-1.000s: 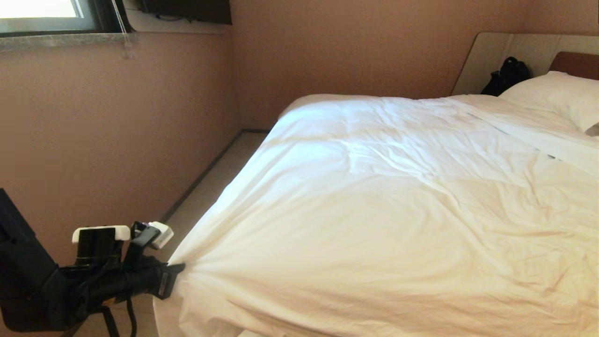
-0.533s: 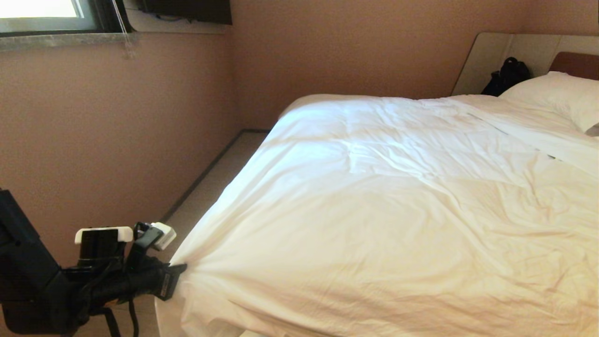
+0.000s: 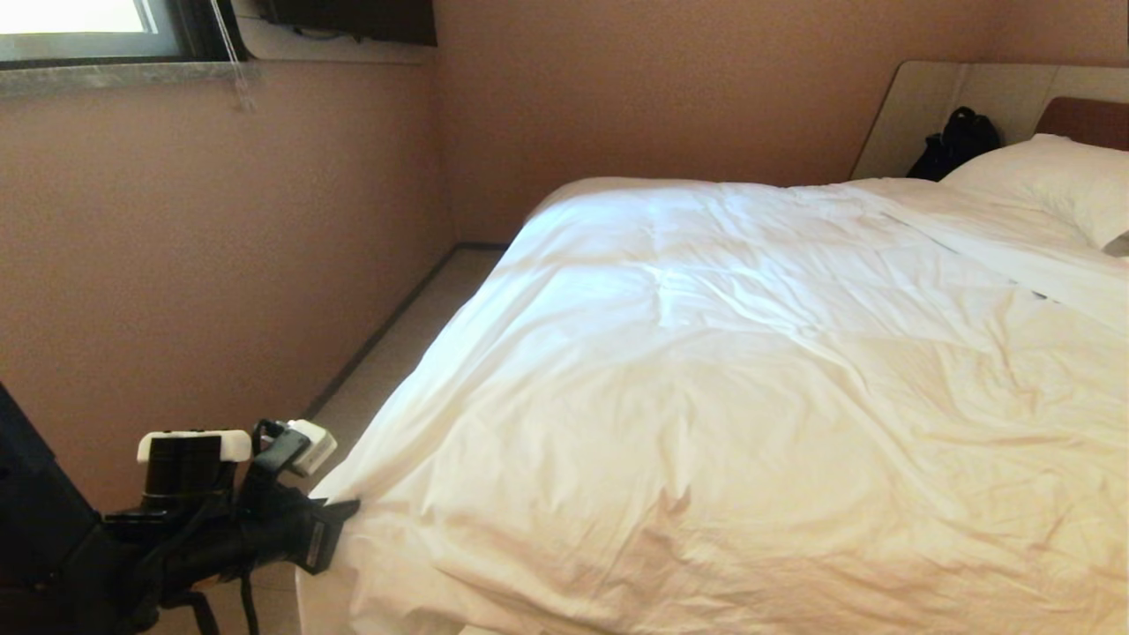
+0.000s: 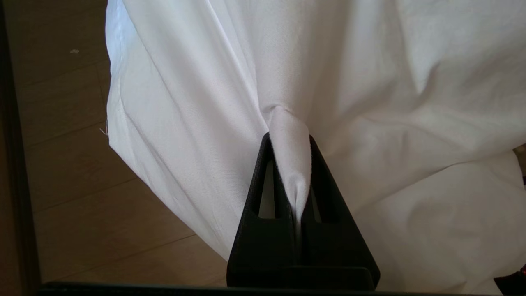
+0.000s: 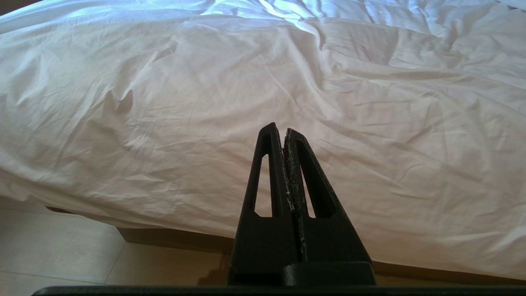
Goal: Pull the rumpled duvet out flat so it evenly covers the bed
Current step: Flatten the corners of the folded blanket
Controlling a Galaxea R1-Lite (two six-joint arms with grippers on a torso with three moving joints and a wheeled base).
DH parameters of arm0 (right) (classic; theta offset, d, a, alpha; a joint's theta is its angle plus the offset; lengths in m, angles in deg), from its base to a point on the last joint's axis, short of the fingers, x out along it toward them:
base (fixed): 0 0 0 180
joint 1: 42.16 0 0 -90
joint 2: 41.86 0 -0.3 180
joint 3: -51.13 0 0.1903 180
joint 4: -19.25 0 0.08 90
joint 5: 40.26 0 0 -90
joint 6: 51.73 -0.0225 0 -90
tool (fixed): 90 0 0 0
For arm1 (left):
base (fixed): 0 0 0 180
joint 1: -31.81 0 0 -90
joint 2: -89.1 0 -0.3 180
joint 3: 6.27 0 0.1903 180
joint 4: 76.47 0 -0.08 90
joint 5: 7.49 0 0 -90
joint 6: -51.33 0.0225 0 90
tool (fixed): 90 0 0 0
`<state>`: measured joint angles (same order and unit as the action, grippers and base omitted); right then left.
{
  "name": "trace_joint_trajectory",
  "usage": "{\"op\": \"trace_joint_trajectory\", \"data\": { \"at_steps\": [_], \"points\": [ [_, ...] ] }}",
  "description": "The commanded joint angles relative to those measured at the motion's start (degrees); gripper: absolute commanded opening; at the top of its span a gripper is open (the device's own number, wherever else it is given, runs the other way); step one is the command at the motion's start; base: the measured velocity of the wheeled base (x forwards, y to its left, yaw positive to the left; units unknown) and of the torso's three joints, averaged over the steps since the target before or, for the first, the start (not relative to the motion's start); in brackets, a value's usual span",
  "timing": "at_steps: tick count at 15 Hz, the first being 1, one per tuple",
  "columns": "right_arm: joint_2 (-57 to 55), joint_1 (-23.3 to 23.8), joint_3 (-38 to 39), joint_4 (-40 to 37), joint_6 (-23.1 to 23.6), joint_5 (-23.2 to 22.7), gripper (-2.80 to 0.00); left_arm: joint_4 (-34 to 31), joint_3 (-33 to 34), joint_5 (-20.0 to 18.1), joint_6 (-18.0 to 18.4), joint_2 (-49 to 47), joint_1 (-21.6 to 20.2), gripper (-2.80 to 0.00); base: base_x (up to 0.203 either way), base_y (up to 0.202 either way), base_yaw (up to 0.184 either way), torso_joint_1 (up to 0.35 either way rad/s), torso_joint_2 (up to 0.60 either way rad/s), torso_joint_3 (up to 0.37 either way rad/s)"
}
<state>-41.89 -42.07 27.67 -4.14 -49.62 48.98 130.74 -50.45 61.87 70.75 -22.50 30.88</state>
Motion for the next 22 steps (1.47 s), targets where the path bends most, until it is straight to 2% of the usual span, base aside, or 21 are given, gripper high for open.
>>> {"op": "trace_joint_trajectory", "data": {
  "at_steps": [1,2,10,13,14,16,17,18,19,20,22],
  "points": [
    [0.0,0.0,0.0,0.0,0.0,0.0,-2.8,0.4,0.0,-0.2,0.1,-1.1,0.2,-2.8,0.0,0.0,0.0,0.0,0.0,0.0],
    [0.0,0.0,0.0,0.0,0.0,0.0,-2.8,0.4,0.1,-0.2,0.1,-1.1,0.4,0.0,0.0,0.0,0.0,0.0,0.0,0.0],
    [0.0,0.0,0.0,0.0,0.0,0.0,-2.8,0.3,0.5,-0.2,-0.3,1.3,1.2,0.0,0.0,0.0,0.0,0.0,0.0,0.0],
    [0.0,0.0,0.0,0.0,0.0,0.0,-2.8,0.0,-1.4,-0.2,-3.5,-0.5,2.7,0.0,0.0,0.0,0.0,0.0,0.0,0.0],
    [0.0,0.0,0.0,0.0,0.0,0.0,-2.8,-0.1,-2.5,0.0,-5.5,-1.9,2.8,0.0,0.0,0.0,0.0,0.0,0.0,0.0],
    [0.0,0.0,0.0,0.0,0.0,0.0,-2.8,-1.0,-4.0,0.5,-12.3,-3.0,2.9,0.0,0.0,0.0,0.0,0.0,0.0,0.0],
    [0.0,0.0,0.0,0.0,0.0,0.0,-2.8,-2.2,-4.4,0.7,-14.2,-3.2,3.0,0.0,0.0,0.0,0.0,0.0,0.0,0.0],
    [0.0,0.0,0.0,0.0,0.0,0.0,-2.8,-2.3,-4.4,0.7,-14.2,-3.3,2.9,0.0,0.0,0.0,0.0,0.0,0.0,0.0],
    [0.0,0.0,0.0,0.0,0.0,0.0,-2.8,-3.6,-4.4,1.1,-14.7,-3.5,3.0,-2.8,0.0,0.0,0.0,0.0,0.0,0.0],
    [0.0,0.0,0.0,0.0,0.0,0.0,-2.8,-3.9,-4.2,2.9,-15.6,-3.6,3.0,-2.8,0.0,0.0,0.0,0.0,0.0,0.0],
    [0.0,0.0,0.0,0.0,0.0,0.0,-2.8,-3.7,-4.2,3.6,-17.9,-3.5,3.1,-2.8,0.0,0.0,0.0,0.0,0.0,0.0]
  ]
}}
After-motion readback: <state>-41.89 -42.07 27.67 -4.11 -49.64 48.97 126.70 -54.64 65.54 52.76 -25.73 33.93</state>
